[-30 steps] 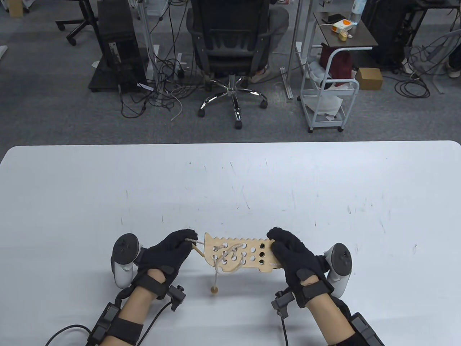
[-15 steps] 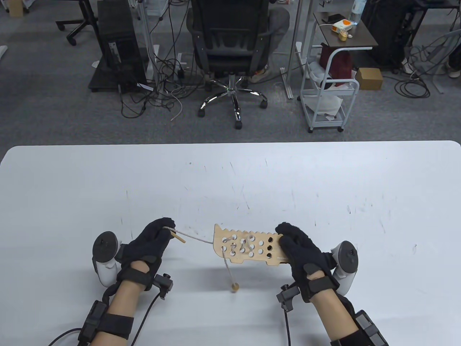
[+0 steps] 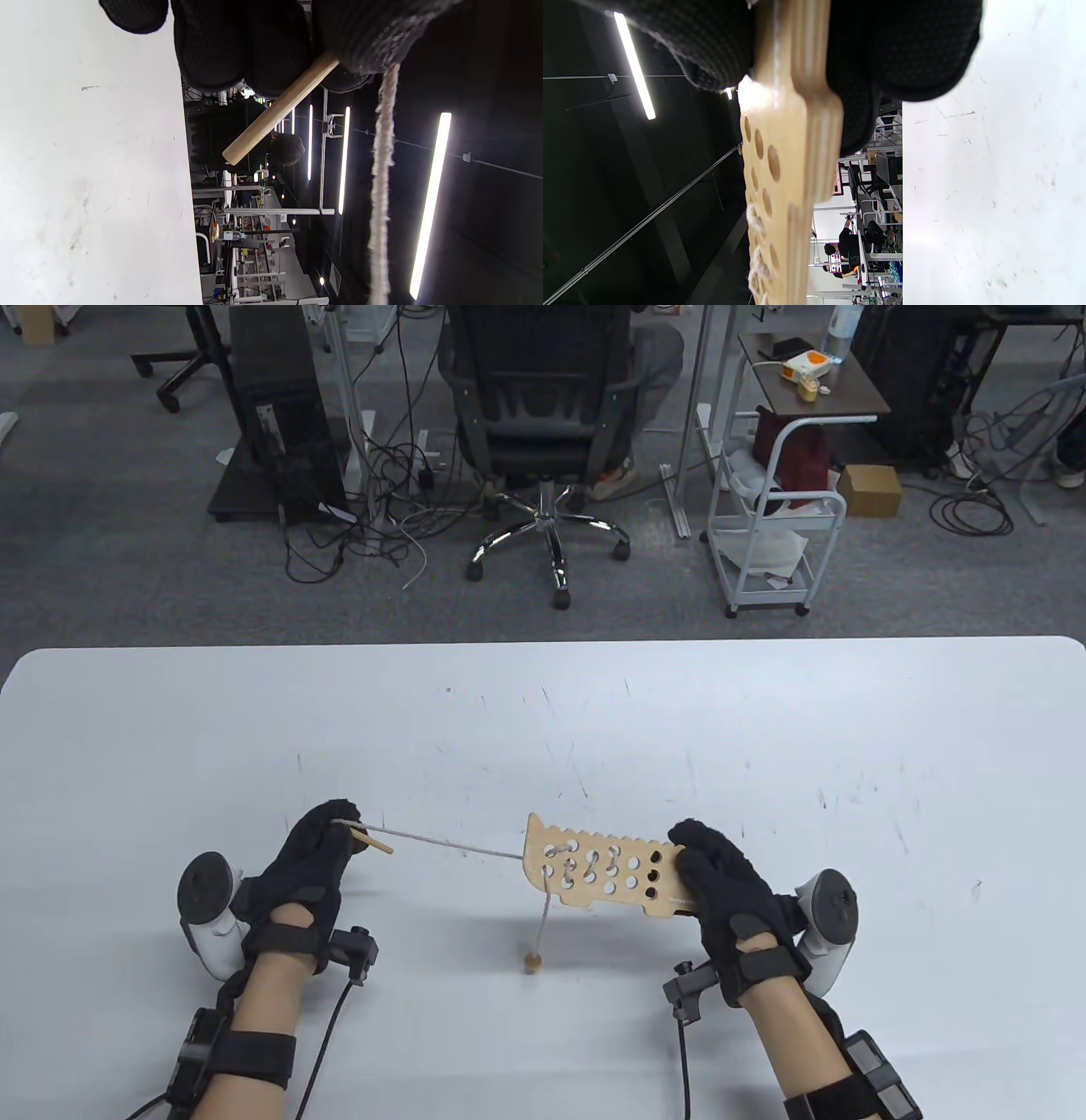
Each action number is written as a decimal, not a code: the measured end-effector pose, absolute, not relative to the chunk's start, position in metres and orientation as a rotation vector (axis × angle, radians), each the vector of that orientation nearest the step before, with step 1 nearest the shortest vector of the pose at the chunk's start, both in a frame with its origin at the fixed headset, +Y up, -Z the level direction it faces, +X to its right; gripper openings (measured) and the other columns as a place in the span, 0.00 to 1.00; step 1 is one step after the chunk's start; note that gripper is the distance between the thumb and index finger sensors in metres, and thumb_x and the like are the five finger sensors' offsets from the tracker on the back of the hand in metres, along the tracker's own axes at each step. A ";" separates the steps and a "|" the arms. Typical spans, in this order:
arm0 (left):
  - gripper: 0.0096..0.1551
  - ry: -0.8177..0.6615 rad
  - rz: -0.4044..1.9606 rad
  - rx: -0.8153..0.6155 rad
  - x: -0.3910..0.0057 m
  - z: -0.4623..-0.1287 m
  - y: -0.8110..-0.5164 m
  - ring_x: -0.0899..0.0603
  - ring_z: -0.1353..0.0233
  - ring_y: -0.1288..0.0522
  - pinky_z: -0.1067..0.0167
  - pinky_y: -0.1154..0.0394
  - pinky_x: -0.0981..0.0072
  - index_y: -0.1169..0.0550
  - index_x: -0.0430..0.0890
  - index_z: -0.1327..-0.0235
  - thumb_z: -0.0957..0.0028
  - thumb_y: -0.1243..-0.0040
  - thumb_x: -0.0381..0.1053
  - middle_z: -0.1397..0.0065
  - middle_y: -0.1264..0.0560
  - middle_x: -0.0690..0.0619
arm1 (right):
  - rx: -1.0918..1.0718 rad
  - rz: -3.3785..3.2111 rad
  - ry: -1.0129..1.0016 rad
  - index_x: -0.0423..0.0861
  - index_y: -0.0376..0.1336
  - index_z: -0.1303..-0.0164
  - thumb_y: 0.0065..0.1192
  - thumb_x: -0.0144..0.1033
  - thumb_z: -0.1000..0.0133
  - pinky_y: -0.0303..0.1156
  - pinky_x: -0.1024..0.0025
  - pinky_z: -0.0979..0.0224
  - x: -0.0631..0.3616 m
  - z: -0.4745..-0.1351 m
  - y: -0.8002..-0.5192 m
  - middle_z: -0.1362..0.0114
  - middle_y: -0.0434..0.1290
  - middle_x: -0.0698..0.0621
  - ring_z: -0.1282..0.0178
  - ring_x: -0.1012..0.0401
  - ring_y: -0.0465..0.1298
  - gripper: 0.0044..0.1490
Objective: Thread rope through all holes on crocodile lacing toy
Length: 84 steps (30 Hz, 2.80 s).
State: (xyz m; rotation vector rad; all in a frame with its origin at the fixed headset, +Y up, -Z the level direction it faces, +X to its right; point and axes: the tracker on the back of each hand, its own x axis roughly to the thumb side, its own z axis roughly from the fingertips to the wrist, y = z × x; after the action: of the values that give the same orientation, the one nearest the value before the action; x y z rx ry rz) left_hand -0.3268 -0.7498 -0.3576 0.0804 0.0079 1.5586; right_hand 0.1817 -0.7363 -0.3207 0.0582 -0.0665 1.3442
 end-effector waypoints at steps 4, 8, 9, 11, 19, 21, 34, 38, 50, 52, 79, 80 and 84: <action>0.25 0.025 1.617 0.095 -0.334 -0.359 -0.753 0.43 0.31 0.25 0.26 0.36 0.42 0.21 0.68 0.39 0.51 0.38 0.60 0.36 0.22 0.57 | 0.047 1.339 -0.068 0.46 0.63 0.33 0.67 0.40 0.45 0.78 0.57 0.47 0.185 -0.323 -0.738 0.41 0.80 0.48 0.51 0.54 0.85 0.30; 0.25 0.028 1.617 0.102 -0.337 -0.359 -0.753 0.43 0.31 0.25 0.26 0.36 0.43 0.22 0.68 0.38 0.51 0.38 0.61 0.35 0.22 0.58 | 0.042 1.339 -0.072 0.46 0.63 0.33 0.67 0.40 0.45 0.78 0.57 0.48 0.185 -0.323 -0.739 0.41 0.80 0.48 0.51 0.54 0.85 0.30; 0.25 0.025 1.621 0.101 -0.337 -0.359 -0.753 0.43 0.31 0.25 0.26 0.37 0.43 0.22 0.68 0.38 0.51 0.38 0.60 0.35 0.23 0.58 | 0.042 1.338 -0.071 0.46 0.63 0.33 0.67 0.40 0.45 0.78 0.57 0.48 0.185 -0.323 -0.739 0.41 0.80 0.48 0.51 0.54 0.85 0.30; 0.25 0.030 1.621 0.106 -0.336 -0.358 -0.753 0.43 0.29 0.27 0.26 0.37 0.42 0.21 0.66 0.38 0.51 0.38 0.60 0.33 0.24 0.57 | 0.045 1.344 -0.073 0.46 0.64 0.33 0.67 0.40 0.45 0.78 0.57 0.48 0.184 -0.323 -0.739 0.41 0.80 0.48 0.51 0.54 0.85 0.30; 0.26 -0.030 1.557 0.081 -0.325 -0.359 -0.745 0.43 0.36 0.21 0.28 0.34 0.41 0.21 0.57 0.38 0.52 0.37 0.55 0.39 0.18 0.55 | 0.067 1.349 -0.061 0.46 0.64 0.33 0.67 0.40 0.46 0.78 0.57 0.48 0.179 -0.321 -0.738 0.41 0.80 0.48 0.51 0.54 0.85 0.31; 0.28 -0.050 1.533 0.069 -0.319 -0.358 -0.744 0.43 0.37 0.20 0.29 0.34 0.40 0.23 0.58 0.36 0.52 0.36 0.54 0.40 0.18 0.55 | 0.077 1.354 -0.054 0.46 0.64 0.33 0.67 0.40 0.46 0.78 0.57 0.48 0.177 -0.320 -0.738 0.41 0.80 0.48 0.51 0.54 0.85 0.30; 0.24 -0.199 1.406 0.009 -0.281 -0.351 -0.732 0.46 0.46 0.12 0.34 0.26 0.46 0.14 0.57 0.49 0.60 0.25 0.57 0.51 0.09 0.58 | 0.160 1.378 -0.015 0.46 0.64 0.34 0.68 0.40 0.46 0.78 0.57 0.48 0.157 -0.311 -0.732 0.42 0.80 0.48 0.51 0.54 0.85 0.30; 0.23 -0.246 1.405 -0.035 -0.267 -0.347 -0.731 0.46 0.47 0.13 0.33 0.27 0.45 0.14 0.57 0.50 0.60 0.24 0.57 0.52 0.10 0.57 | 0.186 1.381 0.000 0.46 0.64 0.34 0.67 0.40 0.46 0.78 0.57 0.48 0.151 -0.308 -0.730 0.42 0.80 0.48 0.52 0.54 0.85 0.30; 0.22 -0.399 1.376 -0.226 -0.222 -0.334 -0.731 0.44 0.42 0.15 0.32 0.29 0.42 0.16 0.56 0.48 0.58 0.27 0.50 0.45 0.12 0.56 | 0.226 1.385 0.010 0.46 0.64 0.34 0.67 0.40 0.46 0.78 0.57 0.48 0.142 -0.303 -0.727 0.42 0.80 0.48 0.51 0.54 0.85 0.30; 0.22 -0.409 1.379 -0.243 -0.217 -0.332 -0.732 0.44 0.42 0.15 0.32 0.29 0.42 0.16 0.56 0.48 0.57 0.27 0.50 0.45 0.12 0.56 | 0.227 1.385 0.011 0.46 0.64 0.34 0.68 0.40 0.46 0.78 0.57 0.48 0.142 -0.303 -0.728 0.42 0.80 0.48 0.52 0.54 0.85 0.30; 0.21 -0.499 1.425 -0.424 -0.178 -0.315 -0.739 0.43 0.37 0.19 0.30 0.32 0.42 0.13 0.59 0.49 0.58 0.26 0.49 0.40 0.16 0.55 | 0.325 1.435 -0.050 0.48 0.65 0.35 0.68 0.40 0.47 0.79 0.57 0.49 0.129 -0.294 -0.721 0.42 0.81 0.49 0.52 0.55 0.86 0.29; 0.21 -0.508 1.426 -0.431 -0.177 -0.314 -0.738 0.43 0.37 0.19 0.30 0.32 0.41 0.13 0.58 0.49 0.58 0.26 0.49 0.40 0.16 0.55 | 0.331 1.447 -0.059 0.48 0.66 0.35 0.68 0.40 0.47 0.79 0.57 0.49 0.128 -0.294 -0.721 0.42 0.81 0.49 0.52 0.55 0.86 0.29; 0.22 -0.536 1.467 -0.461 -0.173 -0.311 -0.736 0.43 0.37 0.18 0.30 0.31 0.41 0.13 0.57 0.47 0.57 0.27 0.47 0.40 0.16 0.54 | 0.363 1.529 -0.114 0.48 0.66 0.35 0.68 0.41 0.47 0.79 0.57 0.49 0.129 -0.293 -0.717 0.42 0.82 0.49 0.52 0.55 0.86 0.30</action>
State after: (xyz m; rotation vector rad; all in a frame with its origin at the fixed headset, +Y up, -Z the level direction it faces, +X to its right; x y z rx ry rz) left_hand -0.1728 -0.7364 -0.3111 -0.4605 -0.5363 1.4672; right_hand 0.1285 -0.7169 -0.2933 0.3633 -0.1144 1.5290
